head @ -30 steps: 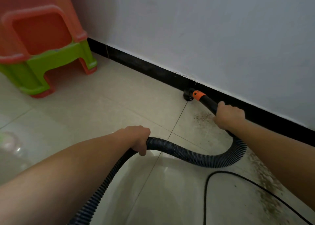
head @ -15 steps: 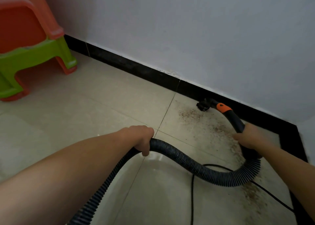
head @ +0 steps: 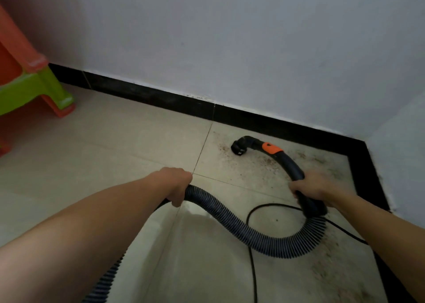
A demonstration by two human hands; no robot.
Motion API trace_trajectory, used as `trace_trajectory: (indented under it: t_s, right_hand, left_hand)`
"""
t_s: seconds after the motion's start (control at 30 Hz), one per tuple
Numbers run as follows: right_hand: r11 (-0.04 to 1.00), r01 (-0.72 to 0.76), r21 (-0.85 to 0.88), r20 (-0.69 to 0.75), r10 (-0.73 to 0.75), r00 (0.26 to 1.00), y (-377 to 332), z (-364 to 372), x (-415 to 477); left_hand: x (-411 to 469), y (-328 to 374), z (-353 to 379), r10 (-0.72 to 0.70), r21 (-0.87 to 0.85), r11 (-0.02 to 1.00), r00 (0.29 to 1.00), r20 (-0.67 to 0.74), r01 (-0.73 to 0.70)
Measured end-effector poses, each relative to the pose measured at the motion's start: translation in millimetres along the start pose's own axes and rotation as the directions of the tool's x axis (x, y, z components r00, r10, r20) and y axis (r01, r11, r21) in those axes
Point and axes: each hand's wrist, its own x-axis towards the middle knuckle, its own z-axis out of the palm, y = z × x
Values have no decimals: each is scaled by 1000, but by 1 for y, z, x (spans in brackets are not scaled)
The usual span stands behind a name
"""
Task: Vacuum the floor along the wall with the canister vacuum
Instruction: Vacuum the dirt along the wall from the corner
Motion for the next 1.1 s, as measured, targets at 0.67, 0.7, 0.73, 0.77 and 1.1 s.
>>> trace_trajectory:
  t_s: [0.67,0.7,0.73,0.77,1.1]
  right_hand:
    - [991,130,-33,10,-130,991,-84,40,46]
    - [990,137,-26,79,-135,988,-83,39,44]
    - [991,130,-19,138,-126,982,-80,36,42]
    - [993,119,-22,163,-113,980,-75,32,39]
    - [983,92,-161,61,-84,995,-16,-3,16]
  left_hand:
    - [-16,-61,29,-158,-72,985,987,21,159]
    - [-14,-60,29,-146,-73,986,989,27,147]
    - [-12,-58,30,-129,-81,988,991,41,132]
    - [-10,-55,31,-112,-93,989,992,60,117]
    - [7,5,19,70,-103,993,993,95,-60]
